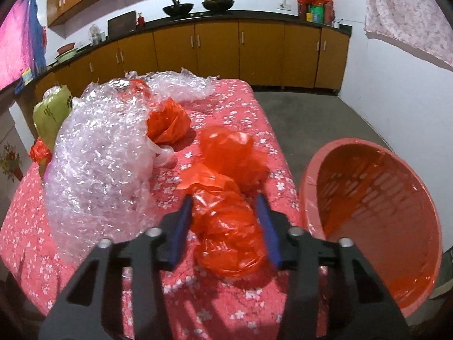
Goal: Collect trash
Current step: 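Grasp the red plastic bag with the right gripper, then carry the red bag to the basket with the right gripper while the left gripper grasps the bubble wrap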
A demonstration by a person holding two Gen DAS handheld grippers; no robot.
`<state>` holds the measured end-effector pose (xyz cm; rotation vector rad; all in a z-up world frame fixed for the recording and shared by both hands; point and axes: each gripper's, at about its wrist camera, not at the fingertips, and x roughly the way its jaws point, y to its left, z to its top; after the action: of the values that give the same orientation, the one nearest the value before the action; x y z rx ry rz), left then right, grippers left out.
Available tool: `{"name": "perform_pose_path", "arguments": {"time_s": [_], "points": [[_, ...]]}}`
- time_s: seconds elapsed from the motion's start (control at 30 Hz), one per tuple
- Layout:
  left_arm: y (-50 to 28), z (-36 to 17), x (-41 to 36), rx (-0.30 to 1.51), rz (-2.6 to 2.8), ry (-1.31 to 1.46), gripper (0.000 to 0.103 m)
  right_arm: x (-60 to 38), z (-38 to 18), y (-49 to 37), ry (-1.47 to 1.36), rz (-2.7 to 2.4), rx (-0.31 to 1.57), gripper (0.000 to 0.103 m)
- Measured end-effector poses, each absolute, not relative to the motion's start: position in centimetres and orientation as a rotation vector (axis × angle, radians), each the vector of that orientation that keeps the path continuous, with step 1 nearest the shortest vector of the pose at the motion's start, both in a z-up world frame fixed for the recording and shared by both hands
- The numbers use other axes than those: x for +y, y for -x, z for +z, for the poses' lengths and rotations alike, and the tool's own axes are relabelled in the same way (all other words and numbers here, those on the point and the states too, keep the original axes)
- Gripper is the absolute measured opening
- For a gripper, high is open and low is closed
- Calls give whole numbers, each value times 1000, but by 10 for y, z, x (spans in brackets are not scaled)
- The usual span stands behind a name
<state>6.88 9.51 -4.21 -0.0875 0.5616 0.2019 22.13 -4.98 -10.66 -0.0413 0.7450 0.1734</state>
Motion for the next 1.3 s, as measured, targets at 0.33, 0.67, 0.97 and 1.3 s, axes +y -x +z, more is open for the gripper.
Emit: {"name": "perform_pose_path", "arguments": {"time_s": [0.33, 0.67, 0.97, 1.3], "points": [[-95, -53, 66, 608, 93, 81, 85, -71, -93, -202, -4, 164, 699, 22], [-123, -69, 39, 689, -22, 85, 69, -93, -75, -171, -6, 148, 664, 22], [-124, -69, 34, 716, -71, 90, 15, -102, -74, -162, -23, 136, 667, 22], [-113, -42, 31, 638, -97, 54, 4, -106, -65, -153, -25, 142, 639, 22]]}}
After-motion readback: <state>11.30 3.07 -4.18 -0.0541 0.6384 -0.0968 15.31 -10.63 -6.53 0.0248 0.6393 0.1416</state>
